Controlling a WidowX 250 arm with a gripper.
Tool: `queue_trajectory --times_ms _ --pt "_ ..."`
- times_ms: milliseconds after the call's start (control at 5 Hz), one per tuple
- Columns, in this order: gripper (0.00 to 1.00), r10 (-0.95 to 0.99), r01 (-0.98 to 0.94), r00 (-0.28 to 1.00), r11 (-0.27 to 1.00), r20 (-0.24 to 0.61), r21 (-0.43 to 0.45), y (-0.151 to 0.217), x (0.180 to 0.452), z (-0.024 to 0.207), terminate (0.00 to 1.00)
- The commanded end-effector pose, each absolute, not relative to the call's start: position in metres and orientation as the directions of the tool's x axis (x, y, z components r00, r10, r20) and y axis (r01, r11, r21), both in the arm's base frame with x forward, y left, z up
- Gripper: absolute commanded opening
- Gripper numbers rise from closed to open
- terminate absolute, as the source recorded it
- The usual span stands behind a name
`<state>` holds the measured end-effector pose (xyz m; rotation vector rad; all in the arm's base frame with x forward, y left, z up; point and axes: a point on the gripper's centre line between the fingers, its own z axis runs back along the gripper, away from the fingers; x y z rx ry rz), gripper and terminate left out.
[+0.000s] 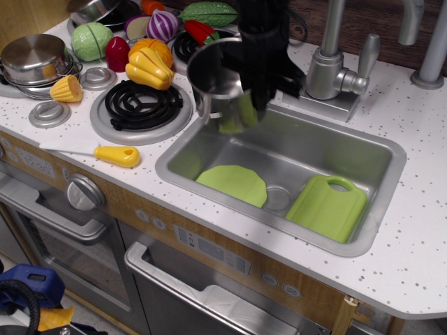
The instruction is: Put pot in sink
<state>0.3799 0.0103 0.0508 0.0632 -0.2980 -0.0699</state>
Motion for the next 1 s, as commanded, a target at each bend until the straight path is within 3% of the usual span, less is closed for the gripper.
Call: queue_trajectory --times_ms 0,200,400,600,800 --pt "0.00 0.020 -0.014 0.908 1.000 0.418 -0.017 0.003 0.373 0.057 0.00" --pt "0.00 0.044 -0.011 0.885 0.997 0.463 -0.075 -0.004 0.371 0.031 0.00" --pt "1.00 0.049 0.002 0.882 0.994 0.469 -0.106 -0.003 0.372 0.030 0.00" --pt "1.00 0.133 -0.062 0.858 0.985 0.495 -0.158 -0.008 0.374 0.030 0.00" --pt "1.00 0.133 -0.062 0.858 0.985 0.495 -0.158 -0.008 0.374 0.030 1.00"
